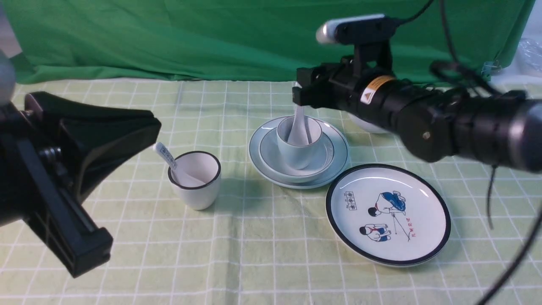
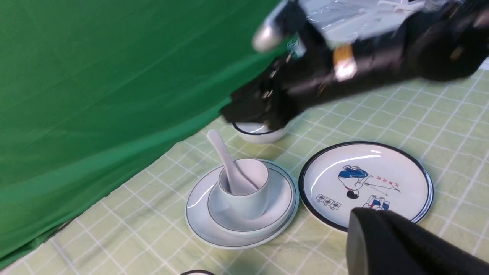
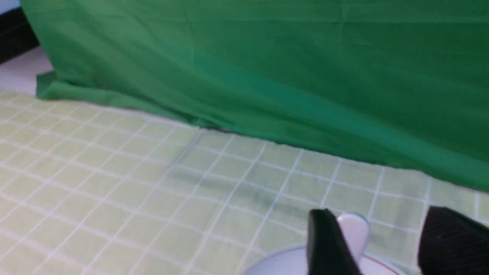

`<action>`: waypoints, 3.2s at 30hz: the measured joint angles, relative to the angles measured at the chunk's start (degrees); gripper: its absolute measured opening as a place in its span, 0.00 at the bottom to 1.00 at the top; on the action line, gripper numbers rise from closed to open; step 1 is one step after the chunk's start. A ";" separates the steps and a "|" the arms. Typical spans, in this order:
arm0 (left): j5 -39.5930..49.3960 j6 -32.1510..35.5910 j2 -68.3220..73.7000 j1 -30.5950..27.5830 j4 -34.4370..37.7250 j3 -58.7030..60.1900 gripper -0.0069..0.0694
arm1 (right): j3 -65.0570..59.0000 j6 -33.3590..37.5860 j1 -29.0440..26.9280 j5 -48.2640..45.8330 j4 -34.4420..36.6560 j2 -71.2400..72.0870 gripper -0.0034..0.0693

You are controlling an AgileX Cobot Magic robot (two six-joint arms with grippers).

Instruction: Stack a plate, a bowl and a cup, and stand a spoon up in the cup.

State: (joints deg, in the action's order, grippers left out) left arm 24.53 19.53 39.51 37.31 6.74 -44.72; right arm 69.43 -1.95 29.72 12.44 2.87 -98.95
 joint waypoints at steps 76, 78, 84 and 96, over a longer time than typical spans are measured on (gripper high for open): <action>-25.41 0.00 -22.22 0.12 -2.30 45.11 0.10 | -69.80 1.39 -27.41 -27.69 -2.87 98.83 0.11; -25.41 0.00 -22.22 0.12 -2.30 45.11 0.10 | -69.80 1.39 -27.41 -27.69 -2.87 98.83 0.12; -34.38 -1.18 -23.40 -4.90 0.75 45.11 0.09 | -69.80 1.39 -27.41 -27.69 -2.87 98.83 0.14; -12.08 -9.49 -39.38 -39.68 2.43 45.11 0.09 | -69.80 1.39 -27.41 -27.56 -2.87 98.90 0.17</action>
State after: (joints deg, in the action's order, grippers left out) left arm 12.45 10.04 0.13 -2.37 9.18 0.40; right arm -0.36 -0.56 2.31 -15.12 0.00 -0.05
